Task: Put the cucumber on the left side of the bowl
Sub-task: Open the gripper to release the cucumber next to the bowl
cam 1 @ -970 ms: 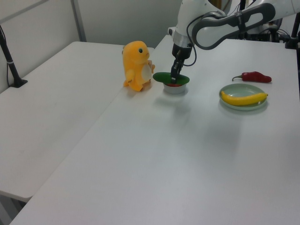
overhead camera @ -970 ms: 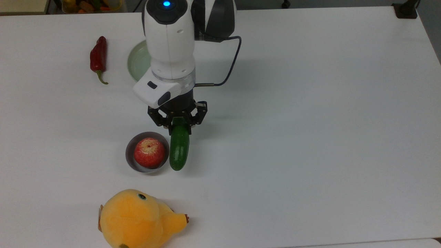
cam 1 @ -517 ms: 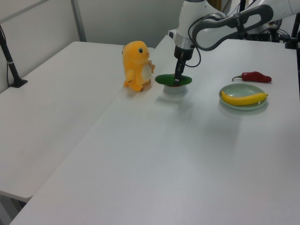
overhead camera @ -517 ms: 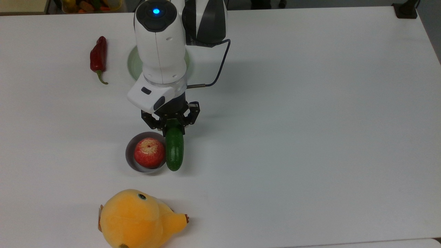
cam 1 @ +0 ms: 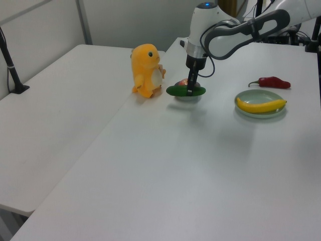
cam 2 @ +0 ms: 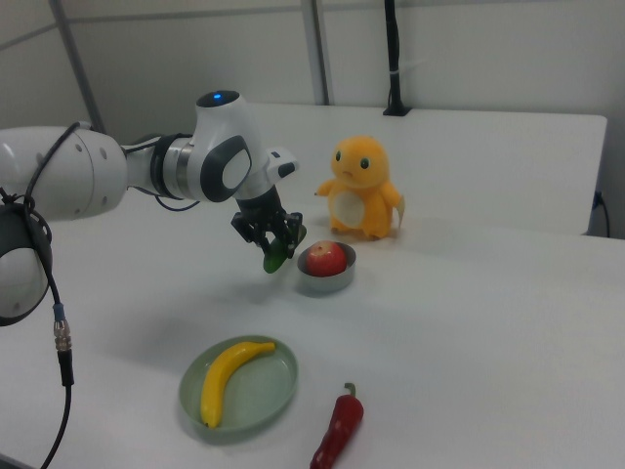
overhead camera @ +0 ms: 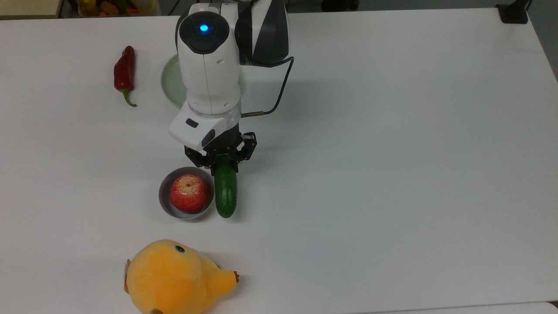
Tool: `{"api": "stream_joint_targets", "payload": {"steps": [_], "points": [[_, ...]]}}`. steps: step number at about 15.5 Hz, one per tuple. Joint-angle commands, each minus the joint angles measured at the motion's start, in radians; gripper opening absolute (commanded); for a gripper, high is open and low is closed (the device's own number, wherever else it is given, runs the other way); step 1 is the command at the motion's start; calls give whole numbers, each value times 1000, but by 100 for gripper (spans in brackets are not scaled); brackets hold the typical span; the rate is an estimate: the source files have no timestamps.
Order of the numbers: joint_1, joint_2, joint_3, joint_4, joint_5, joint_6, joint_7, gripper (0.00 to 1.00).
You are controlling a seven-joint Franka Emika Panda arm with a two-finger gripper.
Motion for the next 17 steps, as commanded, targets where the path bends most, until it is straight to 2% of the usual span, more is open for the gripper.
{"api": "stream_joint_targets", "payload": {"steps": [1, 2, 5, 10, 13, 17], "points": [[3, -10, -4, -14, 20, 24, -17, 60], [3, -8, -4, -14, 20, 24, -11, 84], [5, -10, -4, -14, 20, 24, 1, 100], [5, -21, -5, -9, 20, 14, 6, 100], [5, -68, -4, -12, 22, 2, 20, 100], [2, -160, -2, -8, 28, -156, 43, 100]]}}
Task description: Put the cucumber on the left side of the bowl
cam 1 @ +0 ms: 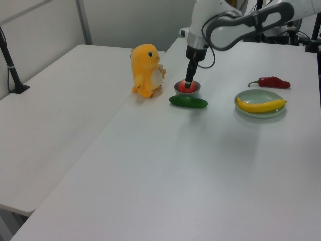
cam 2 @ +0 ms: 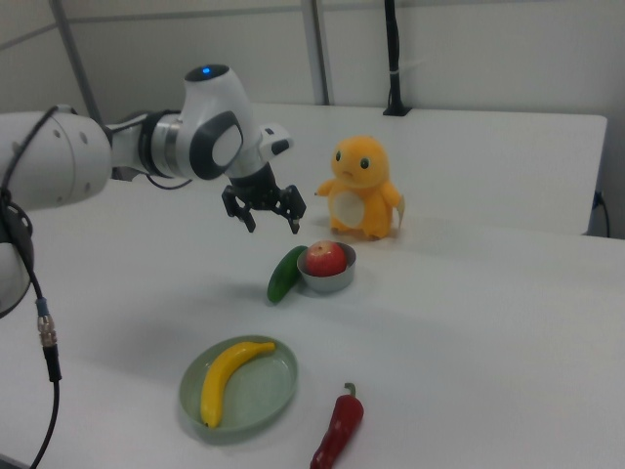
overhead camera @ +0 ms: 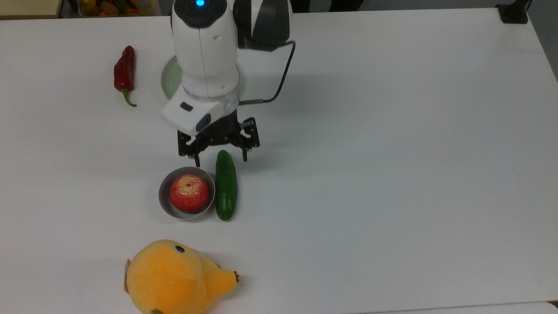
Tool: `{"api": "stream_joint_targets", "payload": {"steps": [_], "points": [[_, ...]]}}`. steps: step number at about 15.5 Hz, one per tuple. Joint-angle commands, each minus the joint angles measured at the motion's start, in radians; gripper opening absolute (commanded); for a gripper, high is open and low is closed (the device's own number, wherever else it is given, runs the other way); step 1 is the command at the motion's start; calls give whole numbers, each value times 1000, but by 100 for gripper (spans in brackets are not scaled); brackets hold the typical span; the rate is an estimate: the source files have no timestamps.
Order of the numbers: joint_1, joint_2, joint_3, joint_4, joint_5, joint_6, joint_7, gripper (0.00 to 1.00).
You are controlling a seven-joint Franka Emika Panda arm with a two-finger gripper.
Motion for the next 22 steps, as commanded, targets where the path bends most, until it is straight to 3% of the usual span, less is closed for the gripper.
{"api": "stream_joint_targets", "payload": {"steps": [1, 6, 13, 16, 20, 22], "points": [[2, -125, -2, -24, 42, -144, 20, 100], [-12, -269, -11, -24, 103, -363, 21, 100], [-18, -398, -11, -30, 132, -610, 47, 100], [-10, -441, -8, -85, 136, -615, 142, 100], [5, -516, 1, -176, 137, -589, 149, 100], [10, -581, 4, -269, 137, -502, 149, 100]]}}
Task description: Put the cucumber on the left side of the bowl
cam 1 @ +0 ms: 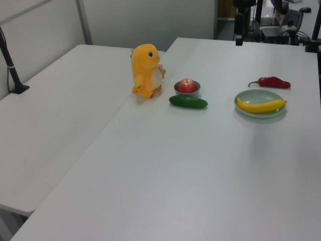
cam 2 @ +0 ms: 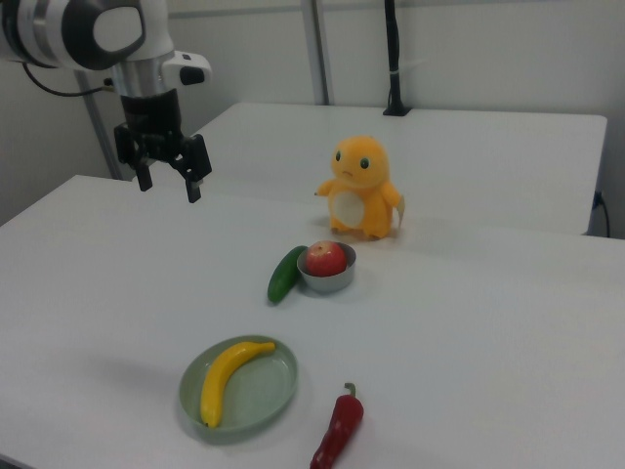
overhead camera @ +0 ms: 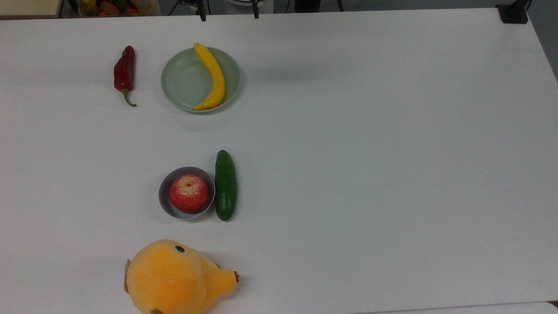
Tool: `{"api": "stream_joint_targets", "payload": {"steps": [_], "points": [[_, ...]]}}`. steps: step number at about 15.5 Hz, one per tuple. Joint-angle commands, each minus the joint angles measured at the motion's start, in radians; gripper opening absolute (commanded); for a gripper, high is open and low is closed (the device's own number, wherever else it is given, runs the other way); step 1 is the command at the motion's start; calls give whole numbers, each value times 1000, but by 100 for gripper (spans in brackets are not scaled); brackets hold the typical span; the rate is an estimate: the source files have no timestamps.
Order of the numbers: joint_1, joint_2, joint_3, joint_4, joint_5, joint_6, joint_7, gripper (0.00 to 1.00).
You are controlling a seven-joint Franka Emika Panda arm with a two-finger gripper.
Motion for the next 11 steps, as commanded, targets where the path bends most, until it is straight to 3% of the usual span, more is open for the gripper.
{"api": "stream_joint_targets", "payload": {"steps": [1, 3, 11], "points": [[22, -156, -1, -214, 17, 158, 22, 100], [22, -170, -1, -251, 17, 213, 22, 100], [21, -123, -5, -199, 6, 222, 14, 100]]}}
